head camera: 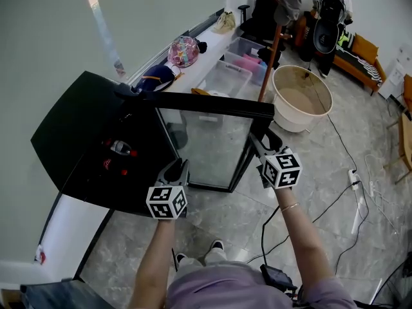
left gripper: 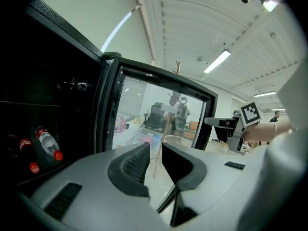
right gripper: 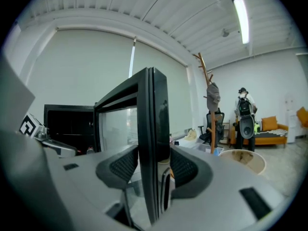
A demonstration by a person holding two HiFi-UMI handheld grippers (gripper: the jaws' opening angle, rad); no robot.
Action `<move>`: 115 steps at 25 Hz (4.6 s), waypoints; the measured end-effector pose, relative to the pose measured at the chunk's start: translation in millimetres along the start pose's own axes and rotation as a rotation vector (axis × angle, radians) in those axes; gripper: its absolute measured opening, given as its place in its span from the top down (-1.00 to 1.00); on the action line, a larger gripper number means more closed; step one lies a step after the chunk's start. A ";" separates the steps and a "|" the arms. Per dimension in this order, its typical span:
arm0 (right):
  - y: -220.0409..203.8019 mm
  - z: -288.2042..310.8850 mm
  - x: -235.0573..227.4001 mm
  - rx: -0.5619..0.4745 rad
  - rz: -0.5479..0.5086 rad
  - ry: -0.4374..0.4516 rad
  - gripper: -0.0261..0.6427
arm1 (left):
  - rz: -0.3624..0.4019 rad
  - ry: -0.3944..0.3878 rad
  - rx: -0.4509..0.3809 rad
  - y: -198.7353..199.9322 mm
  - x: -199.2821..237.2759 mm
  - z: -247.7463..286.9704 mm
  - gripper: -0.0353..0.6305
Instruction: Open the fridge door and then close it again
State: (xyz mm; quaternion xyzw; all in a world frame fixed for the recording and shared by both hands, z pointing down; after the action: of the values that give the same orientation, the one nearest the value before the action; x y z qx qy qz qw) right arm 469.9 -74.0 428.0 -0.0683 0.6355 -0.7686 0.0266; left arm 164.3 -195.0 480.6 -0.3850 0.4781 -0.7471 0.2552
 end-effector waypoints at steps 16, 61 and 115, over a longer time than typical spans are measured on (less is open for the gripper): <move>-15.6 -47.3 22.3 -0.007 0.061 -0.036 0.22 | 0.025 -0.018 -0.006 4.5 -5.0 -11.1 0.67; -12.3 -42.8 39.0 -0.042 0.020 0.155 0.21 | -0.003 0.025 0.022 -18.4 9.9 -64.6 0.69; 4.2 -106.3 344.9 -0.064 -0.128 0.587 0.04 | -0.048 0.193 -0.047 -57.6 84.9 -276.0 0.56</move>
State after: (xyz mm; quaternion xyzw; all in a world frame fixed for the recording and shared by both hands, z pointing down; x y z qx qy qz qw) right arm 113.8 -15.4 428.9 0.1161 0.6342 -0.7352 -0.2090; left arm -111.2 -91.9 493.1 -0.3285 0.5083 -0.7752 0.1808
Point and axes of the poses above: the fingertips, and each gripper's own axes: z forward along the fingers, x to its left, y out of its top, the point moved 10 cm from there along -z, backward along the fingers, and after that the axes turned 5 degrees about -z, right-handed, at the moved point
